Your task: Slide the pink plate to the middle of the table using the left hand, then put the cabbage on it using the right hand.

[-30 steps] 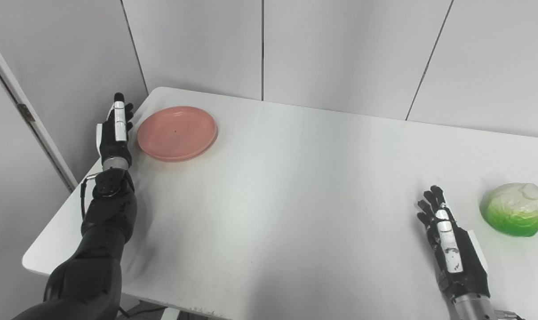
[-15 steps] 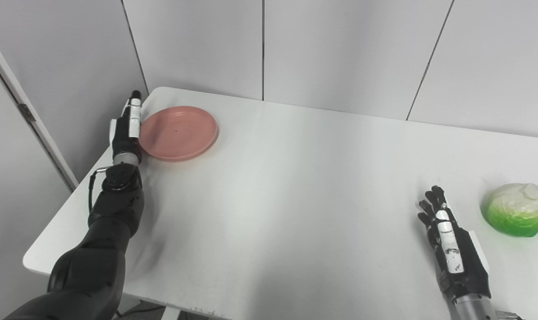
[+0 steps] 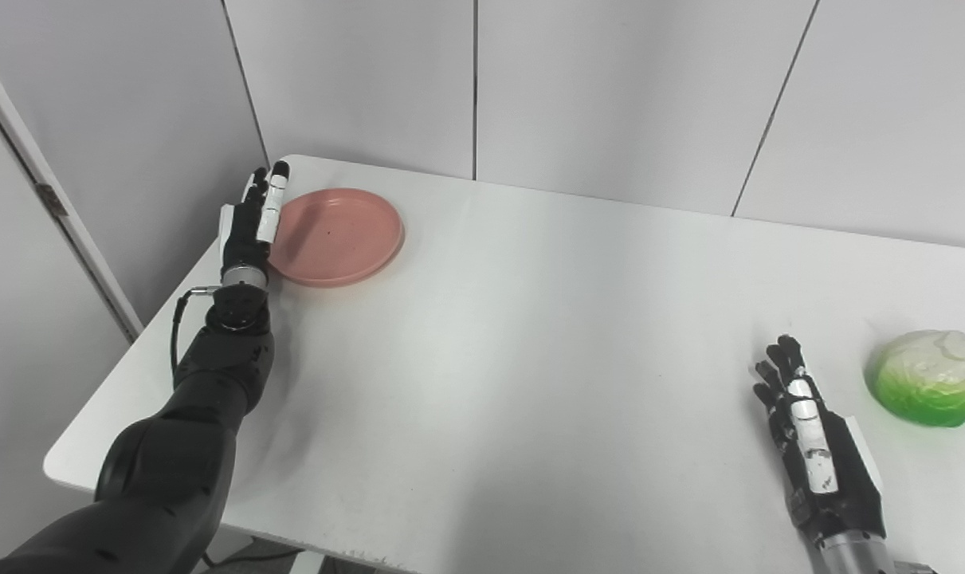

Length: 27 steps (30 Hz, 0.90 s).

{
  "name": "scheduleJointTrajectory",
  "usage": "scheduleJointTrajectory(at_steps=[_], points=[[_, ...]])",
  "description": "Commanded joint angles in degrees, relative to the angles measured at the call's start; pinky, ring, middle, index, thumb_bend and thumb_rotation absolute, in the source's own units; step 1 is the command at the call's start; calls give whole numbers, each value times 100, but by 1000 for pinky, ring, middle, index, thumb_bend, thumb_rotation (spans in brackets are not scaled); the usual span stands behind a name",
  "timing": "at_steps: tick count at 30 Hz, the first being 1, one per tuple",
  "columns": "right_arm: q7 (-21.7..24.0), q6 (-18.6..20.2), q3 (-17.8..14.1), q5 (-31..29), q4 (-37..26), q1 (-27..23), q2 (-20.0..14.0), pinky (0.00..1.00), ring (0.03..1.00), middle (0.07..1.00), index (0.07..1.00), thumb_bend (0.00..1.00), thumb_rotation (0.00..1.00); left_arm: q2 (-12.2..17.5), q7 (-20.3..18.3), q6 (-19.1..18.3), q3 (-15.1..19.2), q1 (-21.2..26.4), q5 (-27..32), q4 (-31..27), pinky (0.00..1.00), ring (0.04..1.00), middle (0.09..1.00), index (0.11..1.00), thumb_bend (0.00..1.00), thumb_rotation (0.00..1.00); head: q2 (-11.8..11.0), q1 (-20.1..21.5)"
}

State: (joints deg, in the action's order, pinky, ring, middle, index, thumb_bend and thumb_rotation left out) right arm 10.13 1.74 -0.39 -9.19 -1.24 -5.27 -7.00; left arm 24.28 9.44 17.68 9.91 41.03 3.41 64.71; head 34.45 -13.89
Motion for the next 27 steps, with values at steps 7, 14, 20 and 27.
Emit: scheduleJointTrajectory(at_steps=[7,14,20,27], points=[[19,-25,-34,-51,-123,-79,-11,1000,984,991,997,699,911,-2,-1124,207,313,360,740,6,1000,973,954,958,900,1000,12,13],[-2,12,-14,-38,-154,-77,35,1000,988,994,1000,706,910,-75,-1702,175,485,399,1101,113,927,932,914,898,911,1000,5,56],[-54,47,2,34,-201,-72,56,998,982,988,998,730,910,-226,-2338,-9,775,443,1628,157,881,911,898,892,937,1000,17,69],[-69,35,39,65,-222,-71,65,1000,979,989,999,719,925,-353,-2654,-361,786,444,1810,58,889,909,893,884,934,1000,25,105]])
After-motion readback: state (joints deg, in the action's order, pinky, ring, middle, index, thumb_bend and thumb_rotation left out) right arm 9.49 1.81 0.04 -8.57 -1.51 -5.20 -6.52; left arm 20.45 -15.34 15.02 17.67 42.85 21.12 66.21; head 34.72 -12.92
